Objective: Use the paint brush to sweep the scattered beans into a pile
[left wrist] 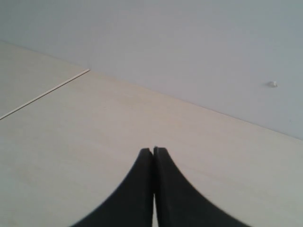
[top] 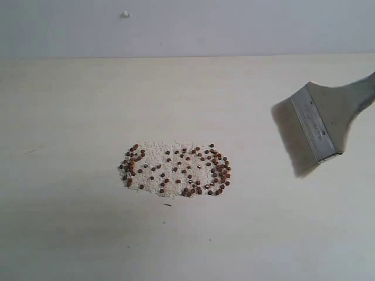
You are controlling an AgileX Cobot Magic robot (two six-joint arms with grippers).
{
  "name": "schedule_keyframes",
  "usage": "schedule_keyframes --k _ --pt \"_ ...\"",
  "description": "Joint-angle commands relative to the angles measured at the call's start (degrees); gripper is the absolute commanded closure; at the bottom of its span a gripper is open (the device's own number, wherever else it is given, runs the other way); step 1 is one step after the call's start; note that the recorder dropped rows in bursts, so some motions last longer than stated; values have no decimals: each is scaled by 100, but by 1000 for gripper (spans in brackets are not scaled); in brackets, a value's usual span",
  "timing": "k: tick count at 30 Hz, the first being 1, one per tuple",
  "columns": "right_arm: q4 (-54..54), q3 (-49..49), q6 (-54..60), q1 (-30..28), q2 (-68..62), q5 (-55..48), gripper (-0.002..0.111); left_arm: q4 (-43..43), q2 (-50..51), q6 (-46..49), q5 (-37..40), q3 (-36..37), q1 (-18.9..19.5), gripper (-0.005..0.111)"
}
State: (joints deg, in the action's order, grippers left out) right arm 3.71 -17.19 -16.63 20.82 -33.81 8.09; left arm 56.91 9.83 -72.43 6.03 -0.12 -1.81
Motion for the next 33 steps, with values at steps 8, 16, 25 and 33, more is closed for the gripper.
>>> schedule_keyframes --k 8,16,25,33 --pt "-67 -43 -25 -18 46 66 108 -64 -40 7 36 12 7 107" --pt "-81 -43 -1 -18 35 400 108 -64 -40 7 36 12 7 107" --pt "-81 -43 -156 -18 46 324 108 -64 -40 7 36 12 7 107" --pt "-44 -43 -156 -18 46 445 108 -64 -40 7 36 12 7 107"
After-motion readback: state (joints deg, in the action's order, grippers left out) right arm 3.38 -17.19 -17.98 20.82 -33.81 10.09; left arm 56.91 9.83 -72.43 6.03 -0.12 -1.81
